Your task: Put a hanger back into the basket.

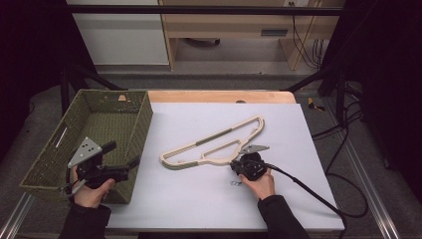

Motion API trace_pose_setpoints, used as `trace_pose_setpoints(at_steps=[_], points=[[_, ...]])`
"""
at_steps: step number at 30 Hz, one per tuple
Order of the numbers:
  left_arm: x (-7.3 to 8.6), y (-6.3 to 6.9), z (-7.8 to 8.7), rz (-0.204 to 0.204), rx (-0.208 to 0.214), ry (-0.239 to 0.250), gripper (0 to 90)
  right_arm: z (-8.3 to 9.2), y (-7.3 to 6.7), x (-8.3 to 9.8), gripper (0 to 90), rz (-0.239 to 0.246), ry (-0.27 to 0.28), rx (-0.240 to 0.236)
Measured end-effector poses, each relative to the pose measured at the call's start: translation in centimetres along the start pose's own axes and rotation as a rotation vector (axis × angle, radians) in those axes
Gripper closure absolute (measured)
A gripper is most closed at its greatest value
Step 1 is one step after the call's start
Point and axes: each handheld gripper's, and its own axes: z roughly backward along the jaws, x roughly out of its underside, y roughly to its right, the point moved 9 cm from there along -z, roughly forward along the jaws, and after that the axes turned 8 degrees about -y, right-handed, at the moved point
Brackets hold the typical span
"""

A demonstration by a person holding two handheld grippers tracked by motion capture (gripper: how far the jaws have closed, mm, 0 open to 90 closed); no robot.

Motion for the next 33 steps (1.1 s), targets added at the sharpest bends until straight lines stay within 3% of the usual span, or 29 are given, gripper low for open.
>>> trace_pose_setpoints(at_steps=[7, 13, 19, 25, 33], points=[[0.0, 0.2, -0.1, -0.001, 0.003, -0.002, 3.2, -0.1, 0.0, -0.1, 87.2, -0.025, 0.003, -0.003], [-0.1, 0.5, -0.2, -0.006, 0.002, 0.0, 3.6, 0.7, 0.3, -0.5, 88.8, -0.042, 0.038, 0.02], [-0.3, 1.7, -0.6, -0.023, 0.012, -0.003, 4.4, 1.4, 0.3, -1.0, 89.1, -0.034, 0.055, 0.02], [-0.6, 4.1, -2.2, -0.068, 0.049, -0.043, 5.1, 1.9, 0.6, -1.1, 89.2, -0.024, 0.049, 0.032], [-0.6, 8.5, -6.7, -0.168, 0.115, -0.145, 5.4, 2.5, 0.5, -1.1, 89.3, 0.001, 0.022, 0.024]])
